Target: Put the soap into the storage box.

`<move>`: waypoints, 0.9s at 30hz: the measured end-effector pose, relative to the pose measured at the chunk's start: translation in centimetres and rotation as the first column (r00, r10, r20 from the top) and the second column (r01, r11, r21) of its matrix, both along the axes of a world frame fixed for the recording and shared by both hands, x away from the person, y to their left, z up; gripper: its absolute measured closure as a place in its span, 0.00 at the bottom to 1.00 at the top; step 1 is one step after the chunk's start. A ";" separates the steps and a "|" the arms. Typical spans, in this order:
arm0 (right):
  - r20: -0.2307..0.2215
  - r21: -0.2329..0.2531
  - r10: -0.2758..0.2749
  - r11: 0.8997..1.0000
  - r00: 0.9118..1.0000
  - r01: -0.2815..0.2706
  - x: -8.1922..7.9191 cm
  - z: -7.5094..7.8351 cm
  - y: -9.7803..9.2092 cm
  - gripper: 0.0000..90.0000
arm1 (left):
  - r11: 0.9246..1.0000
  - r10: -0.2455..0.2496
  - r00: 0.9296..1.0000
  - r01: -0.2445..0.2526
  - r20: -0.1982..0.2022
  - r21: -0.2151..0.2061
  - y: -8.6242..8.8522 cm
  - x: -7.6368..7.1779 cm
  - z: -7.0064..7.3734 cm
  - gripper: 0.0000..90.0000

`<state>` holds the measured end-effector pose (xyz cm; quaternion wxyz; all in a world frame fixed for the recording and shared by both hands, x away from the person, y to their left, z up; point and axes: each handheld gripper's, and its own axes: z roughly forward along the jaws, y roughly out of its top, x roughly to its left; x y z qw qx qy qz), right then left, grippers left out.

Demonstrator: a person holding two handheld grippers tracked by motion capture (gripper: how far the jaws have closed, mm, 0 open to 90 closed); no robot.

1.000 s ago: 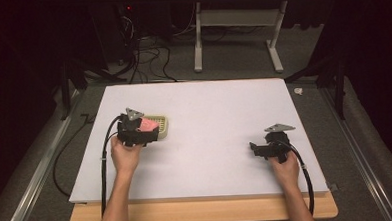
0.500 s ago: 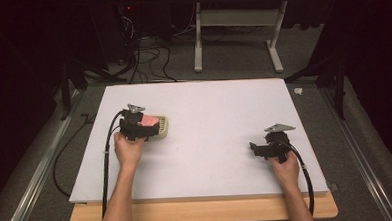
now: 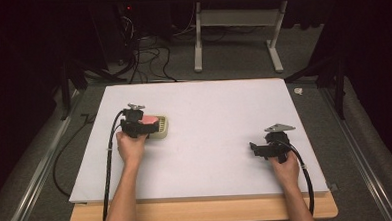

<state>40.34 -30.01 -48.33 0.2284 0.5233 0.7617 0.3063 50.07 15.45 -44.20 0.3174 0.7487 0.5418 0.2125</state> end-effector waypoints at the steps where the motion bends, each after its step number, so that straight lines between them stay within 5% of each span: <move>1: 0.002 -0.001 0.001 1.000 1.000 -0.001 0.0 0.0 0.0 0.17 | 1.000 0.002 1.000 -0.002 -0.003 -0.001 0.0 0.1 -0.1 0.15; 18: 0.002 -0.001 0.001 1.000 1.000 -0.001 0.0 0.0 0.0 0.17 | 1.000 0.019 0.999 -0.019 -0.026 -0.024 -0.4 1.0 -1.2 0.15; 27: 0.002 -0.001 0.001 1.000 1.000 -0.001 0.0 0.0 0.0 0.17 | 0.999 0.048 0.999 -0.048 0.000 0.008 -0.7 1.0 -1.3 0.14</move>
